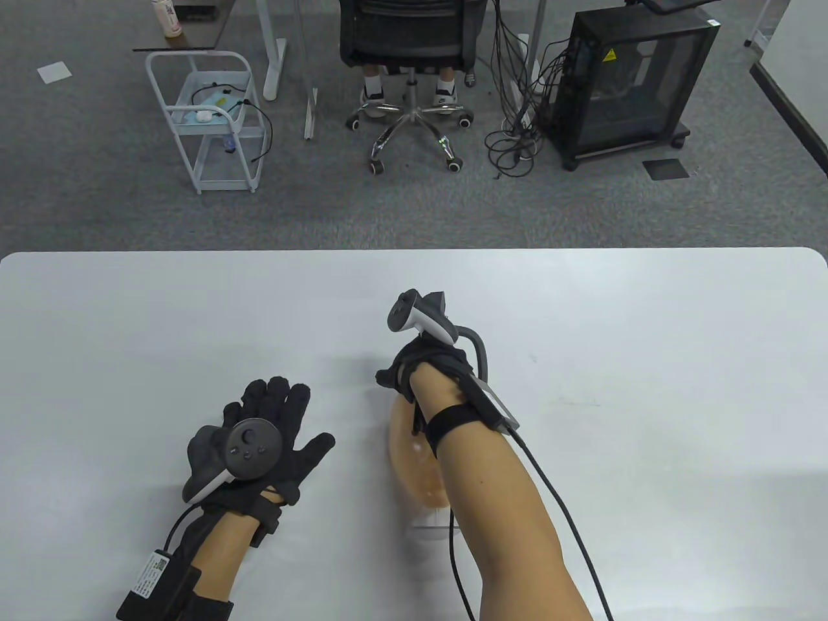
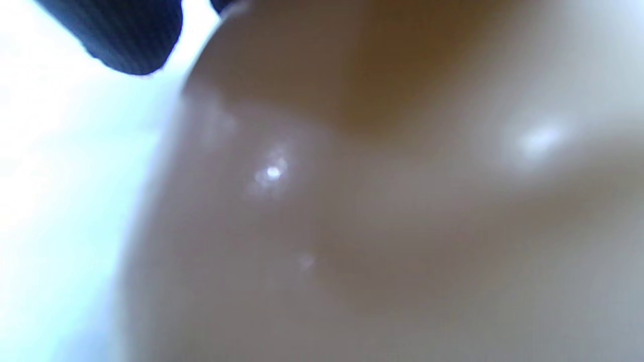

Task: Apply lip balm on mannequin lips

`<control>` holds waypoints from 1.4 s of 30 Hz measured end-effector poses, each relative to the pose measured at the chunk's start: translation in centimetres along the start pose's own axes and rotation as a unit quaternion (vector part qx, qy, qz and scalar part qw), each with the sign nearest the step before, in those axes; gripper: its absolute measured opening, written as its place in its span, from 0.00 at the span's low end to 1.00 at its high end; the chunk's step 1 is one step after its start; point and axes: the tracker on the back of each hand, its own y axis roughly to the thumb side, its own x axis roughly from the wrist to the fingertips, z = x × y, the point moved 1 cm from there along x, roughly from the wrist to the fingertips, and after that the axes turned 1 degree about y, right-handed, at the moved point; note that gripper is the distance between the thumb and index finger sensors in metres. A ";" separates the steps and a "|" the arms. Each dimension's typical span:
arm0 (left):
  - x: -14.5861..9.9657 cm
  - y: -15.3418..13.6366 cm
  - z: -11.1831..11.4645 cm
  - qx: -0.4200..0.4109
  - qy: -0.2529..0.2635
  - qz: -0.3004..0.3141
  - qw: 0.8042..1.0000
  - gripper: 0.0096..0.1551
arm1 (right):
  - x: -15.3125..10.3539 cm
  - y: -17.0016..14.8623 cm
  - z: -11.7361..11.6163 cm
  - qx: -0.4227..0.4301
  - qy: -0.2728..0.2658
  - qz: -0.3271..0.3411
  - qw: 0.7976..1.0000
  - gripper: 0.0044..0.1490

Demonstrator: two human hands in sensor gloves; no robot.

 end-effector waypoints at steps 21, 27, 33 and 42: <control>-0.4 -1.1 -1.6 -0.006 0.019 -0.027 0.999 0.51 | -6.8 -3.4 1.0 0.004 -0.242 0.180 0.953 0.46; -0.9 -4.2 -3.6 0.026 0.050 -0.099 0.993 0.50 | -14.4 -9.9 -2.5 0.000 -0.345 0.272 0.898 0.53; -1.2 -9.2 -3.5 0.000 0.037 -0.186 0.982 0.49 | -18.5 -17.7 -5.4 0.023 -0.385 0.273 0.881 0.55; 0.4 -10.3 -0.2 0.043 -0.018 -0.194 0.980 0.46 | -18.8 -22.5 -5.4 0.093 -0.368 0.265 0.887 0.54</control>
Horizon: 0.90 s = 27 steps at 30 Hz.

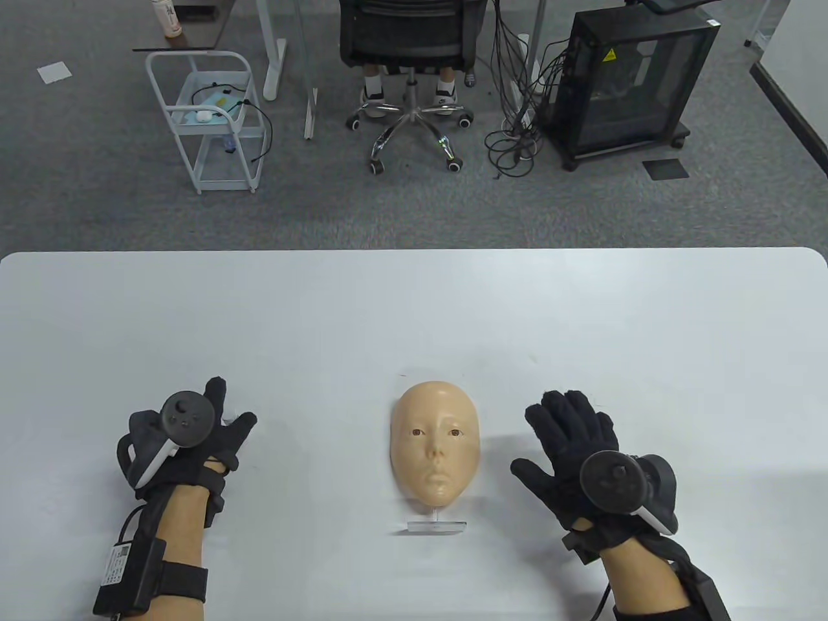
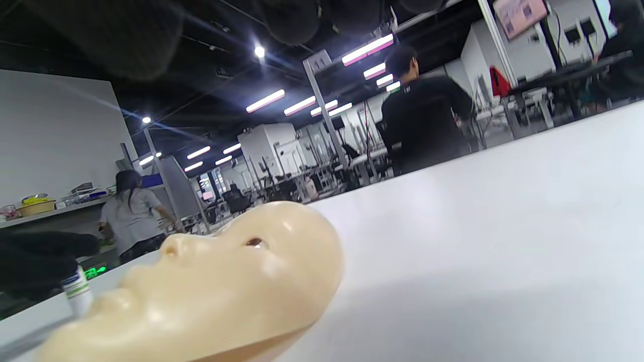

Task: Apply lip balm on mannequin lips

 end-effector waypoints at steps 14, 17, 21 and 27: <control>0.3 1.4 0.7 -0.025 0.015 0.029 0.999 0.28 | 0.1 -1.3 0.4 0.010 -0.027 -0.006 1.000 0.53; -0.3 2.1 0.1 -0.062 0.023 0.047 0.997 0.27 | 0.0 -1.0 0.3 0.014 -0.026 0.002 1.000 0.53; -2.4 4.9 -2.0 -0.170 0.067 0.104 0.978 0.27 | 0.1 -0.3 0.0 0.036 -0.033 0.016 0.999 0.53; -5.3 13.7 -3.4 -0.320 0.046 0.243 0.914 0.27 | 0.3 2.3 0.0 0.073 -0.054 0.054 0.994 0.52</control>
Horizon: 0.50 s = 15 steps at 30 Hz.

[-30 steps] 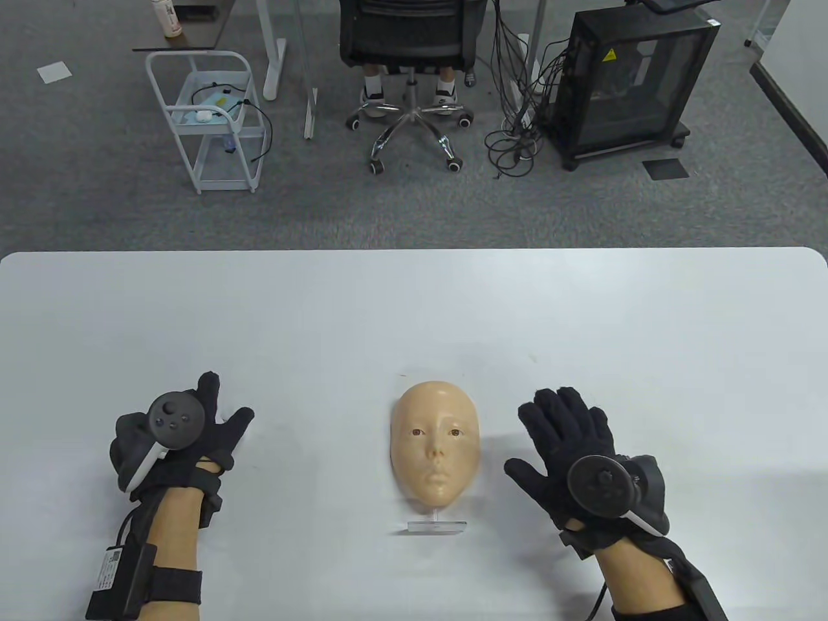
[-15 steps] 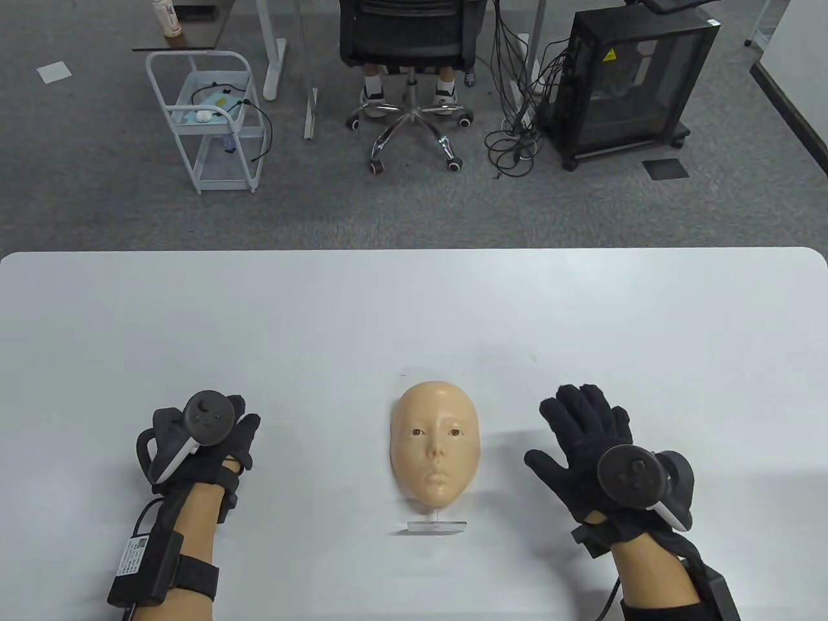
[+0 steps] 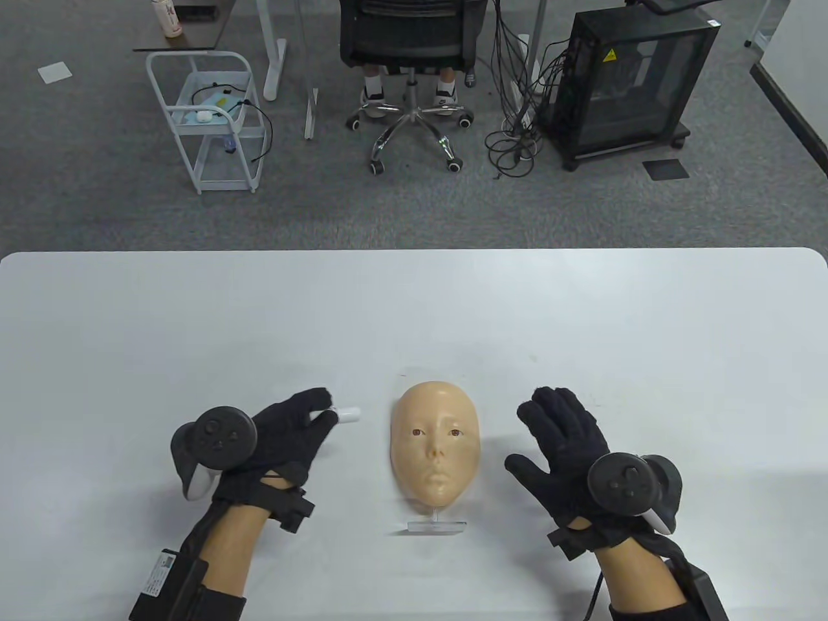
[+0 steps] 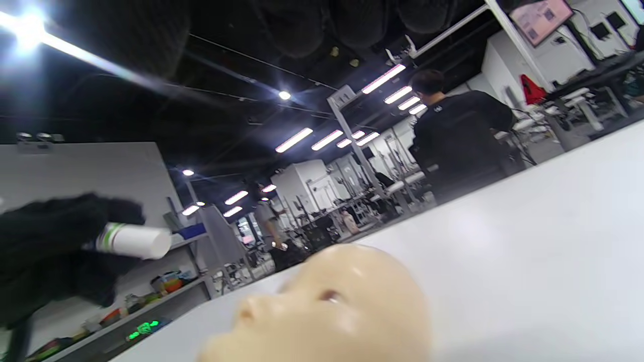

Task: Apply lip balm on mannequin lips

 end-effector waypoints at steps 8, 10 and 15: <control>0.8 5.3 6.4 -0.127 -0.036 0.069 0.989 0.28 | 1.6 5.5 -1.4 -0.004 0.039 0.050 0.998 0.50; 0.4 4.8 6.9 -0.135 -0.030 0.070 0.988 0.29 | 2.0 6.5 -1.9 -0.003 0.041 0.057 0.998 0.49; -0.9 3.9 6.3 -0.161 -0.028 0.057 0.985 0.29 | 2.4 7.5 -3.2 0.018 0.026 0.069 0.997 0.41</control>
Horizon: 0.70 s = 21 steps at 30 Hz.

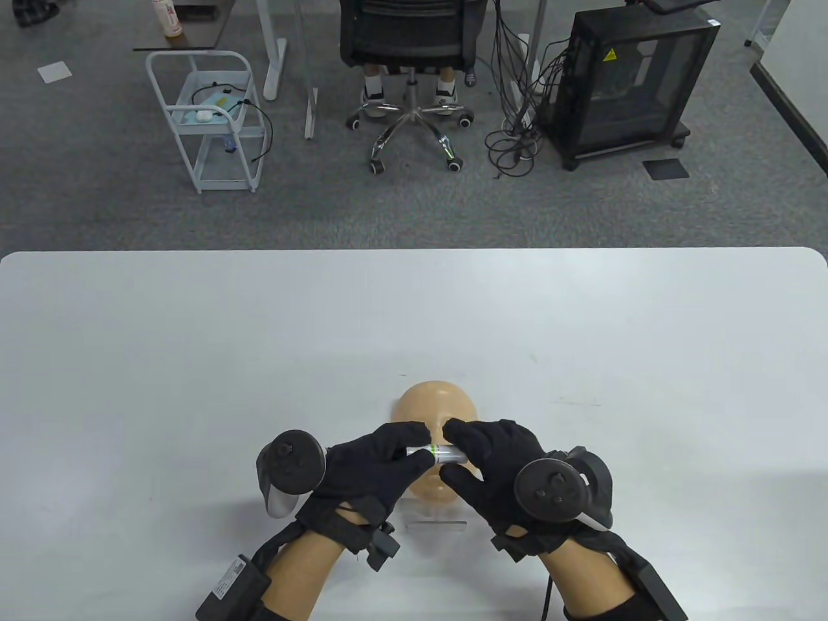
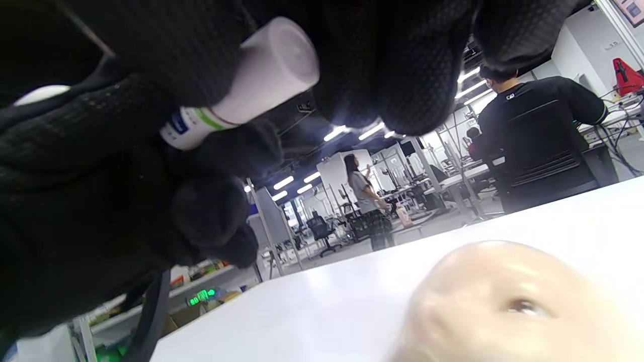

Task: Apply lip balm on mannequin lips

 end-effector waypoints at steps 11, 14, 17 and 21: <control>-0.1 -0.2 0.3 -0.040 -0.013 -0.014 0.999 0.26 | -0.5 -0.1 -0.8 0.022 0.011 0.027 0.999 0.40; -0.2 0.1 -0.1 -0.031 -0.005 -0.011 0.999 0.25 | -0.7 -0.3 -0.6 0.022 -0.003 0.029 0.999 0.39; -0.3 -0.2 -3.5 -0.031 0.042 -0.020 0.998 0.25 | -1.2 -1.9 0.6 0.017 -0.023 0.006 1.000 0.39; -0.4 -1.0 -7.1 0.148 0.042 -0.079 0.985 0.27 | -2.2 -4.8 1.8 0.102 -0.059 -0.052 0.992 0.40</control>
